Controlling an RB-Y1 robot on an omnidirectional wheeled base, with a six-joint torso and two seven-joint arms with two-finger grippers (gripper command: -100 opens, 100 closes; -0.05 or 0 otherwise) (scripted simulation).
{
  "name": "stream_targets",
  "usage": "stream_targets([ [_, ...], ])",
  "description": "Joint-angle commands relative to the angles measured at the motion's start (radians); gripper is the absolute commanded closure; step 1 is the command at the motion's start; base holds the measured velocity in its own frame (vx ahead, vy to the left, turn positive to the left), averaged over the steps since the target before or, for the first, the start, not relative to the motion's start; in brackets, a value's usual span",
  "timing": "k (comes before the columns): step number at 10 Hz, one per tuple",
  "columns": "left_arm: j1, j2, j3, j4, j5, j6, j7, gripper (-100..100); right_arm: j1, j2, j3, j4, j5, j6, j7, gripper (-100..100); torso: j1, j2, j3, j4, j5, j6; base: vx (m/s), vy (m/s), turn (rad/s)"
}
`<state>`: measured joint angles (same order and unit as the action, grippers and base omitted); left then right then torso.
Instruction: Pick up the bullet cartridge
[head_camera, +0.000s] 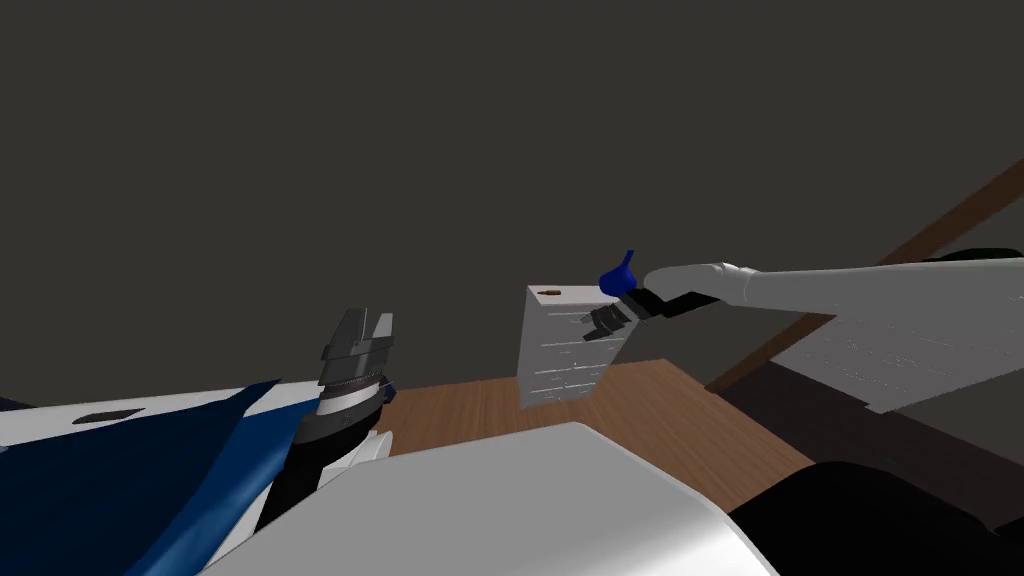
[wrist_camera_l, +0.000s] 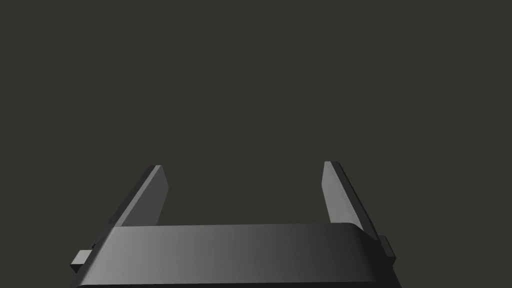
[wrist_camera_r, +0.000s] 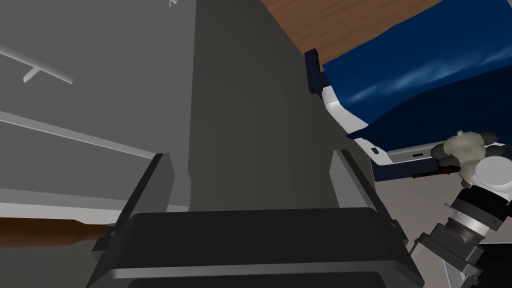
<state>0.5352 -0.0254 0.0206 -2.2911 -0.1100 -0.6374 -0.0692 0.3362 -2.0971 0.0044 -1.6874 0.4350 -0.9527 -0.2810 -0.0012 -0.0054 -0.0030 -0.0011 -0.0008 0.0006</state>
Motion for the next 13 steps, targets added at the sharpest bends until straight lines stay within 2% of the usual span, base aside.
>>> stream_targets([
  [1, 0.000, 0.000, 0.000, 0.000, 0.000, 0.000, 0.000, 0, -0.034, -0.041, 0.025, 0.006, 0.015, -0.016, -0.004, -100, 0.000, 0.000, 0.000, 0.000, 0.000, 0.000, 0.029, -0.033, 0.167],
  [2, 0.000, 0.000, 0.000, 0.000, 0.000, 0.000, 0.000, 0, -0.050, -0.076, 0.029, 0.026, 0.034, -0.044, -0.007, -100, 0.000, 0.000, 0.000, 0.000, 0.000, 0.001, 0.042, -0.024, 0.275],
  [3, 0.000, 0.000, 0.000, 0.000, 0.000, 0.000, 0.000, 0, -0.050, -0.096, 0.029, 0.026, 0.034, -0.044, -0.007, -100, 0.000, -0.001, 0.000, 0.000, 0.000, 0.000, 0.037, -0.027, 0.190],
  [4, 0.000, 0.000, 0.000, 0.000, 0.000, 0.000, 0.000, 0, -0.064, -0.131, 0.033, 0.044, 0.052, -0.072, -0.009, -100, 0.000, 0.000, 0.000, 0.000, 0.000, 0.001, 0.056, -0.026, 0.308],
  [5, 0.000, 0.000, 0.000, 0.000, 0.000, 0.000, 0.000, 0, -0.064, -0.146, 0.033, 0.044, 0.052, -0.072, -0.009, -100, 0.001, -0.002, -0.001, 0.000, 0.000, 0.000, 0.048, -0.034, 0.163],
  [6, 0.000, 0.000, 0.000, 0.000, 0.000, 0.000, 0.000, 0, -0.077, -0.184, 0.037, 0.060, 0.070, -0.099, -0.010, -100, 0.000, -0.001, -0.001, 0.000, 0.000, 0.001, 0.057, -0.043, 0.330],
  [7, 0.000, 0.000, 0.000, 0.000, 0.000, 0.000, 0.000, 0, -0.087, -0.216, 0.043, 0.074, 0.087, -0.124, -0.010, -100, 0.000, -0.002, -0.001, -0.001, 0.000, 0.000, 0.117, -0.071, 0.421],
  [8, 0.000, 0.000, 0.000, 0.000, 0.000, 0.000, 0.000, 0, -0.087, -0.231, 0.043, 0.074, 0.087, -0.124, -0.010, -100, -0.001, -0.005, -0.003, -0.001, 0.000, 0.001, 0.101, -0.062, 0.182],
  [10, 0.000, 0.000, 0.000, 0.000, 0.000, 0.000, 0.000, 0, -0.101, -0.298, 0.057, 0.093, 0.118, -0.173, -0.008, -100, 0.000, -0.005, -0.003, -0.001, 0.000, 0.001, 0.094, -0.049, 0.393],
  [13, 0.000, 0.000, 0.000, 0.000, 0.000, 0.000, 0.000, 0, -0.103, -0.365, 0.083, 0.103, 0.157, -0.236, -0.002, -100, -0.003, -0.008, -0.005, -0.002, -0.001, 0.001, 0.142, -0.104, 0.363],
])
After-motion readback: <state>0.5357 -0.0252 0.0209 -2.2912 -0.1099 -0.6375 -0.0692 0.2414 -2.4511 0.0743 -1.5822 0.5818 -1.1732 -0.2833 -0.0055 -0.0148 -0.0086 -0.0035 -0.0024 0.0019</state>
